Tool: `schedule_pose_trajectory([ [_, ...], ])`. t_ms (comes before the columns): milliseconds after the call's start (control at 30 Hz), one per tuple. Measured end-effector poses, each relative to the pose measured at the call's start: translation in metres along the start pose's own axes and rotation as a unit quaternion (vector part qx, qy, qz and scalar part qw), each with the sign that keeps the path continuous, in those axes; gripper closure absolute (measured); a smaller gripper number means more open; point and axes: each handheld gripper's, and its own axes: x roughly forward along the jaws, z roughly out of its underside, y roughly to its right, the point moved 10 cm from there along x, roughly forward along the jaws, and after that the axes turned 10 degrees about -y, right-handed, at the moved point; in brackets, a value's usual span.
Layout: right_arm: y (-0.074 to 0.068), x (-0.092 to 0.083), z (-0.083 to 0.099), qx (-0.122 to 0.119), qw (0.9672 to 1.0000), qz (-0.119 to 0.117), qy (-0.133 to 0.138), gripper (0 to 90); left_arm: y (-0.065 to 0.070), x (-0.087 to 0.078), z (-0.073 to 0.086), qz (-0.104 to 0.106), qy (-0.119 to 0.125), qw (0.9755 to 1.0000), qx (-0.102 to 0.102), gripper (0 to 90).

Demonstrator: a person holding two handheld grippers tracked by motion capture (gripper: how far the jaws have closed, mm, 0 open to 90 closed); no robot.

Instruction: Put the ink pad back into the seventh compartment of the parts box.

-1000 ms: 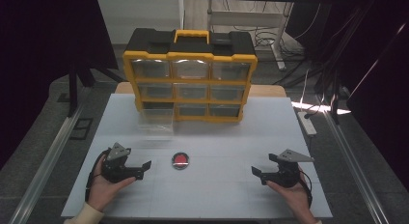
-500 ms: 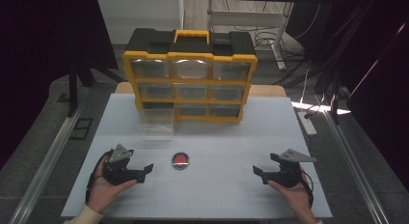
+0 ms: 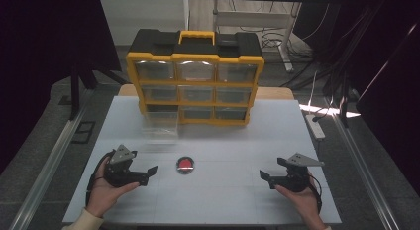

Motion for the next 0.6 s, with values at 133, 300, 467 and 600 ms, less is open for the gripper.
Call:
schedule_pose_trajectory([
  [133, 0.001, 0.000, 0.000, 0.002, 1.0000, 0.001, 0.000, 8.2, 0.005, -0.004, -0.005, 0.003, -0.002, 1.0000, 0.008, 7.5],
  [300, 0.000, -0.001, 0.000, -0.001, 1.0000, 0.003, 0.000, 8.3, 0.008, -0.008, -0.012, 0.003, -0.004, 0.9999, 0.013, 7.6],
  [467, 0.000, 0.001, 0.001, -0.001, 1.0000, 0.002, -0.002, 8.3, 0.009, -0.009, -0.017, 0.004, -0.008, 0.9998, 0.015, 7.7],
  [600, 0.000, 0.001, 0.001, -0.003, 1.0000, 0.003, -0.003, 8.3, 0.010, -0.009, -0.021, 0.005, -0.011, 0.9998, 0.018, 7.7],
])
